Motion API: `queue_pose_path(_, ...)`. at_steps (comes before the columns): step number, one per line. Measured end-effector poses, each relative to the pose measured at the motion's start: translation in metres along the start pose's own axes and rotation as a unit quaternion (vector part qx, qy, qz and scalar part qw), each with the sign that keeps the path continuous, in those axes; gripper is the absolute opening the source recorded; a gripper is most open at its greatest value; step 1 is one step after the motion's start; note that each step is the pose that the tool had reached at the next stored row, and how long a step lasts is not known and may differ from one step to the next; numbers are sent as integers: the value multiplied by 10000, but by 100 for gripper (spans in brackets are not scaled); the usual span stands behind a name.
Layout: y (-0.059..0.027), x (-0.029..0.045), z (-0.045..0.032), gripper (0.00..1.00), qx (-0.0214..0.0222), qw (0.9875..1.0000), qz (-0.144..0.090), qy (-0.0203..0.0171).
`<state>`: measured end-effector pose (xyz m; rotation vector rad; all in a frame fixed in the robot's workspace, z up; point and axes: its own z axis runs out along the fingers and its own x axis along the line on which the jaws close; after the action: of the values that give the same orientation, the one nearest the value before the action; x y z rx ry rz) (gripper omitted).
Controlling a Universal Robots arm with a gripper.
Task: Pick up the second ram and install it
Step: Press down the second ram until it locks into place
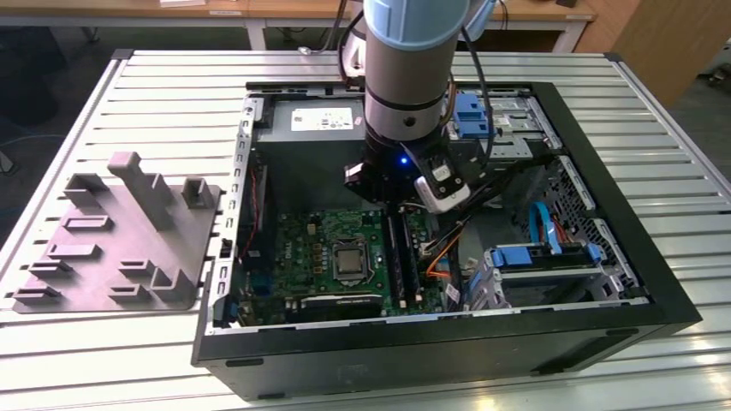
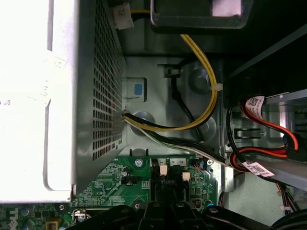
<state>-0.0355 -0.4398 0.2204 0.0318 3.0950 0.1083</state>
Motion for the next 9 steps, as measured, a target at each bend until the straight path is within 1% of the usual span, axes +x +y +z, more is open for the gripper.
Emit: queue_pose_path(9, -2, 2, 29, 10, 0, 10000, 0, 0)
